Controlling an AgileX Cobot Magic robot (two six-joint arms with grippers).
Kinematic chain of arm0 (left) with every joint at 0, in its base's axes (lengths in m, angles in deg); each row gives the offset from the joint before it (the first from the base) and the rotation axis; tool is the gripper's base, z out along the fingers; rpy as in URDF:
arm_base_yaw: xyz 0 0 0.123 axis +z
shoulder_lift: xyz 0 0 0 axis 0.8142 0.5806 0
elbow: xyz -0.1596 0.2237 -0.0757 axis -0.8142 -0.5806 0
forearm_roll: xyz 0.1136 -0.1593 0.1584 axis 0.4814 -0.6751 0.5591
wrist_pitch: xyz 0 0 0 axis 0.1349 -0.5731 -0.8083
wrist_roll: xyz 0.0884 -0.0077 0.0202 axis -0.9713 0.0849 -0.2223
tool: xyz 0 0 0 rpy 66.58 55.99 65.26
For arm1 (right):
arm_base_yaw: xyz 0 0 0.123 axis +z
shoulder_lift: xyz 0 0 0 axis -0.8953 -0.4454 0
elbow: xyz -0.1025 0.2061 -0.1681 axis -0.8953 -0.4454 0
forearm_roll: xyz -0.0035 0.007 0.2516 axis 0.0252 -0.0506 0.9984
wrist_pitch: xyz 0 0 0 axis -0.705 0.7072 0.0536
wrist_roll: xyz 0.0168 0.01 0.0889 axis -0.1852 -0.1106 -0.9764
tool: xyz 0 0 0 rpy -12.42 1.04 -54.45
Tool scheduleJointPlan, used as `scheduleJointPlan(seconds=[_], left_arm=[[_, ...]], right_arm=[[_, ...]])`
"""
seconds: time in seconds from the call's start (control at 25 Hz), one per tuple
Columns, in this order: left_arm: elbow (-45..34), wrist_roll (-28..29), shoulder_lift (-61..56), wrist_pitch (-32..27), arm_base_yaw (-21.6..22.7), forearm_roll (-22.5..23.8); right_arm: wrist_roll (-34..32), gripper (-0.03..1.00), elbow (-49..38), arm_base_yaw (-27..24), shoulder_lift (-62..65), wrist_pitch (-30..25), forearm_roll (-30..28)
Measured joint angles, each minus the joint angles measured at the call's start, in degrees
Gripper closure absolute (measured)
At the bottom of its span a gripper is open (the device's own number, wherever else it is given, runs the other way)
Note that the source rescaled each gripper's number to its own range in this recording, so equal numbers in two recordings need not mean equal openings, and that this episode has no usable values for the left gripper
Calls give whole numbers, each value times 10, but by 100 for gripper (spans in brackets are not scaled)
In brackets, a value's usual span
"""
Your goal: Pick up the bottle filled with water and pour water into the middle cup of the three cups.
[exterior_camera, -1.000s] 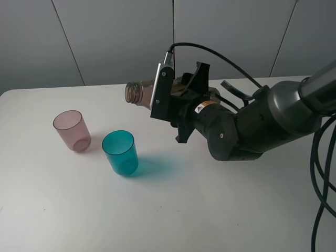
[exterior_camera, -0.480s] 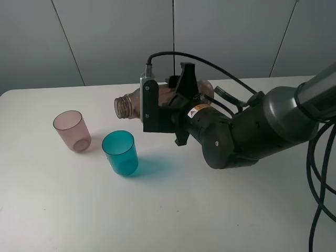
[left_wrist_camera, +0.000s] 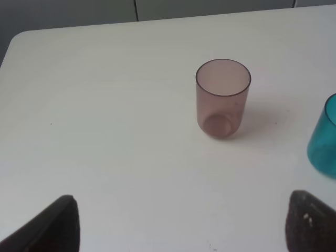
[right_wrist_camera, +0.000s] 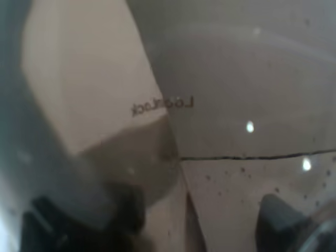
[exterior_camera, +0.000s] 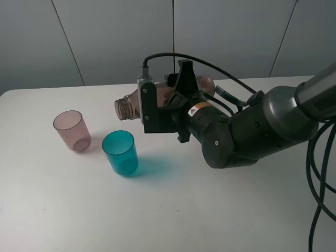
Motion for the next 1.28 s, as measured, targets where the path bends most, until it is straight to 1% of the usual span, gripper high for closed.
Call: scheduleJointPlan(seconds=[0.36,0.68,1.28], left_arm=[[0,1,0,0,0,0],[0,1,0,0,0,0],[0,1,0,0,0,1]], right_arm=[[12,92,0,0,0,14,6],[51,92,0,0,0,21,10],[57,92,28,0,0,20,10]])
